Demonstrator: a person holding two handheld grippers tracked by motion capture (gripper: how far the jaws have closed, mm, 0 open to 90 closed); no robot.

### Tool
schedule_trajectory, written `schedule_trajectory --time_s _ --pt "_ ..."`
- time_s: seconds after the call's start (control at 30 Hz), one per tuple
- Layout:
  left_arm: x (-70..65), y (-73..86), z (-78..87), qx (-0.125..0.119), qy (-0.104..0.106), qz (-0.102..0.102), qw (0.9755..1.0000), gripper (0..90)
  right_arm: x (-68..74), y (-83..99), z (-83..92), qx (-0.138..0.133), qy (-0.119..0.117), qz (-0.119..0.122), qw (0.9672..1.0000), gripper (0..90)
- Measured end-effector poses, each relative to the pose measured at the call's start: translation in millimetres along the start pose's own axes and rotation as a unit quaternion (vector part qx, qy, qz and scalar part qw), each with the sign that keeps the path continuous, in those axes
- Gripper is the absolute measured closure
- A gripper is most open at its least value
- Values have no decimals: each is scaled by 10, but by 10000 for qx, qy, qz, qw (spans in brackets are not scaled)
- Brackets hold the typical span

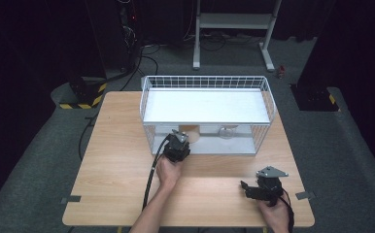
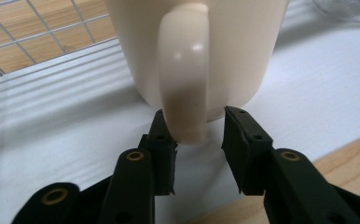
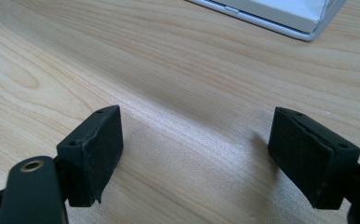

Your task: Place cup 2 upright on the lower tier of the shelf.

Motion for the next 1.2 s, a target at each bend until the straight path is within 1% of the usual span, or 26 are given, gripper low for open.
schedule_trajectory --time_s 0.07,0.13,0.17,0.2,0.23,0.37,0.4,0.43,0.47,0.5,0.57,0.6,0.67,0.7,0.73,0.77,0.83,0.93,0.97,1.0,1.03,1.07,1.13,1.17,1.2 --pt "-4 -1 -20 -29 44 153 9999 666 0 0 0 1 0 -1 10000 182" --pt "13 1 -35 1 44 172 9998 682 0 0 0 0 0 0 10000 182" --pt "25 0 -40 -14 -12 112 9999 688 2 -1 0 2 -2 -14 10000 181" --pt "26 2 -46 0 -6 134 9999 692 2 -1 0 2 -2 -13 10000 182" --pt "25 5 -52 -3 7 199 9998 695 2 -1 0 2 -1 -12 10000 182" --pt "50 1 -67 -45 -18 213 9998 717 2 -1 0 2 -1 -12 10000 182" --pt "51 0 -70 -44 14 255 9997 724 2 -1 0 2 -1 -12 10000 182" --pt "57 0 -77 -57 -12 298 9995 730 2 -1 0 2 -1 -11 10000 182" --pt "64 -1 -80 -36 52 290 9996 737 1 -1 0 2 -1 -9 10000 182" --pt "64 0 -78 -33 11 320 9995 741 1 -1 0 2 -2 -10 10000 182" --pt "63 1 -84 -48 16 348 9994 750 2 -1 0 2 -2 -10 10000 181" --pt "76 -2 -90 -89 -52 312 9995 755 2 -1 0 2 -1 -10 10000 182" --pt "82 -4 -95 -83 -18 357 9993 763 2 -1 0 3 0 -13 10000 182" --pt "83 -21 -96 -1 -15 331 9995 765 2 -1 0 3 1 -14 10000 182" --pt "92 -34 -108 -9 3 258 9997 765 2 -1 0 3 -1 -15 10000 182" --pt "93 -48 -119 -7 -51 250 9997 765 3 -1 0 4 -2 -18 10000 181" --pt "88 -55 -130 4 -14 267 9996 766 3 -1 0 4 -3 -19 10000 181" --pt "92 -59 -133 4 -62 273 9996 763 2 -1 0 1 -2 -13 10000 182" --pt "94 -59 -134 3 -66 272 9996 756 2 -1 0 3 0 -15 10000 182" --pt "91 -57 -142 -18 6 350 9994 732 2 -1 0 3 -2 -15 10000 182" --pt "97 -55 -139 8 76 386 9992 678 3 -1 0 3 -3 -18 10000 181" --pt "105 -53 -130 16 23 410 9992 637 2 -1 0 2 -2 -15 10000 182" --pt "107 -40 -109 -9 150 496 9987 563 3 -1 0 3 -6 -17 10000 181" --pt "113 -35 -93 -40 135 449 9989 536 2 -1 0 2 0 -15 10000 181" --pt "100 -26 -86 -73 208 466 9987 509 2 -1 0 2 -1 -13 10000 181"
Point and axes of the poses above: each handheld gripper's, and its own axes: z roughly backward along the jaws, y roughly out of its underside, x roughly to its left, the point moved 1 cm from there along -z, roughly forward along the jaws, and after that the axes turned 3 degrees about y, right-handed, at the moved point
